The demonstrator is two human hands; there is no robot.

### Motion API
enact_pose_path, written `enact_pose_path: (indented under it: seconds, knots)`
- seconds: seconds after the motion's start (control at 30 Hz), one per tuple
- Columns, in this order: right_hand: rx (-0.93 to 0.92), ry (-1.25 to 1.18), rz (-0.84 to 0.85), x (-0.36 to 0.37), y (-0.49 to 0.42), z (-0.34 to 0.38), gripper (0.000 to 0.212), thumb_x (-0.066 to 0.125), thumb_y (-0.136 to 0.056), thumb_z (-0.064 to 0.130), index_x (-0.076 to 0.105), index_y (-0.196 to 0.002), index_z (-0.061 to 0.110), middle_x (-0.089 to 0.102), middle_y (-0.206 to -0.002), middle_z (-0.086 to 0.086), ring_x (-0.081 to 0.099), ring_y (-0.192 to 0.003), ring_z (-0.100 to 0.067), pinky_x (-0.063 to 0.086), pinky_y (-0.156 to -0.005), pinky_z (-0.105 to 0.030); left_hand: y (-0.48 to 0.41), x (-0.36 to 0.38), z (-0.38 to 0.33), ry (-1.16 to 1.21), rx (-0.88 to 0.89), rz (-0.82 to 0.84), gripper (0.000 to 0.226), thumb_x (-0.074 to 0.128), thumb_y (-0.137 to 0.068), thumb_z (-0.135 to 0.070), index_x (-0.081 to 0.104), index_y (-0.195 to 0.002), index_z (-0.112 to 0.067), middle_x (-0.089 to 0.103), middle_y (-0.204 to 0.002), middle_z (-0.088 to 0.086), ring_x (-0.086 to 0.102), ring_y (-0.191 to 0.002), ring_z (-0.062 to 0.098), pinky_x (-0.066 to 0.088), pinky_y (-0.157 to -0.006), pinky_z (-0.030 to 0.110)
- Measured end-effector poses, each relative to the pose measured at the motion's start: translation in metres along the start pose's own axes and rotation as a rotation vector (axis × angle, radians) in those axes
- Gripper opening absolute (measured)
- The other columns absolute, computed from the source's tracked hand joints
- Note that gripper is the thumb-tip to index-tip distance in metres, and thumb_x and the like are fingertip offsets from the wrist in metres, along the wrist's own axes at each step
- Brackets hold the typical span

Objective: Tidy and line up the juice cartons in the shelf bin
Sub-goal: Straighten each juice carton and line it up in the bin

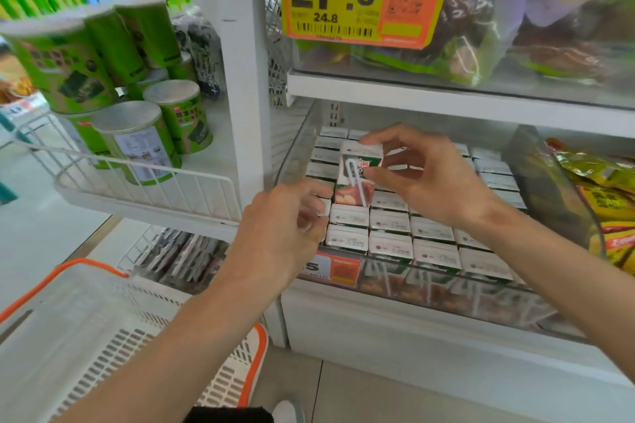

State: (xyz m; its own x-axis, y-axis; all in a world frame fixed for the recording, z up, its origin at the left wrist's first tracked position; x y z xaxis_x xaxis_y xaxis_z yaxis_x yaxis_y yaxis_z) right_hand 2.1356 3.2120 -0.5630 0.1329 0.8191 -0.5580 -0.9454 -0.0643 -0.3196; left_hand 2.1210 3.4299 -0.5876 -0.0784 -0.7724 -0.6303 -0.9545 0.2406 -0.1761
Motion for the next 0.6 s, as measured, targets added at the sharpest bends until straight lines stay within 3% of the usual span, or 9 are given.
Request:
enact_pose_path:
  seconds: [0.1, 0.2, 0.37, 0.5, 0.6]
  knots:
    - [-0.026, 0.071, 0.069, 0.012, 0.001, -0.007, 0.031, 0.084, -0.09, 0.016, 0.073, -0.115, 0.031, 0.063, -0.121, 0.013, 0.072, -0.095, -0.005, 0.058, -0.087, -0.015, 0.0, 0.0, -0.001, 0.004, -0.003, 0.004, 0.034, 0.076, -0.092, -0.011, 0.073, -0.115, -0.037, 0.069, -0.092, -0.02, 0.069, -0.089, 0.001, 0.06, -0.093, 0.035]
    - [-0.064, 0.252, 0.13, 0.024, 0.003, -0.015, 0.03, 0.084, -0.09, 0.018, 0.074, -0.118, 0.024, 0.065, -0.118, 0.012, 0.07, -0.102, -0.01, 0.058, -0.097, -0.029, 0.0, 0.001, -0.002, -0.002, 0.007, 0.004, 0.033, 0.075, -0.092, -0.011, 0.073, -0.114, -0.036, 0.069, -0.092, -0.019, 0.069, -0.09, 0.0, 0.059, -0.094, 0.033]
    - [-0.146, 0.416, 0.221, 0.024, 0.01, -0.023, 0.025, 0.07, -0.1, 0.03, 0.076, -0.124, 0.024, 0.065, -0.128, 0.006, 0.053, -0.125, -0.017, 0.043, -0.11, -0.032, 0.0, 0.003, -0.001, -0.015, 0.016, 0.004, 0.031, 0.077, -0.091, -0.012, 0.074, -0.11, -0.037, 0.07, -0.092, -0.018, 0.068, -0.089, -0.004, 0.057, -0.089, 0.019]
    - [-0.153, 0.435, 0.221, 0.014, 0.012, -0.024, 0.026, 0.068, -0.101, 0.032, 0.076, -0.126, 0.027, 0.064, -0.126, 0.006, 0.053, -0.12, -0.013, 0.041, -0.108, -0.03, 0.0, 0.006, -0.002, -0.025, 0.026, 0.019, 0.031, 0.078, -0.09, -0.012, 0.074, -0.107, -0.038, 0.07, -0.092, -0.02, 0.067, -0.089, -0.006, 0.051, -0.086, 0.008]
    - [-0.104, 0.427, 0.214, -0.005, 0.012, -0.026, 0.016, 0.075, -0.097, 0.034, 0.078, -0.112, 0.031, 0.07, -0.107, 0.014, 0.059, -0.097, -0.001, 0.051, -0.092, -0.029, -0.001, 0.009, -0.002, -0.022, 0.036, 0.034, 0.031, 0.079, -0.09, -0.013, 0.073, -0.107, -0.038, 0.07, -0.093, -0.021, 0.067, -0.092, -0.006, 0.053, -0.089, 0.013]
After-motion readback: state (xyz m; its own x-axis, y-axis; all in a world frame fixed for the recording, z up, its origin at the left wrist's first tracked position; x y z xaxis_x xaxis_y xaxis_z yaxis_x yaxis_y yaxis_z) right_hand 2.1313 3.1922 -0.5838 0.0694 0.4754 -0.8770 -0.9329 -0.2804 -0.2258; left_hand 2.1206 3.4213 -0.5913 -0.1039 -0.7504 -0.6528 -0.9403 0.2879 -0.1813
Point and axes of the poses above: each hand's wrist, its own y-axis away from the middle knuckle, its own x-axis out of the palm, z = x × y, the point moved 4 cm from there along -y, towards the middle knuckle
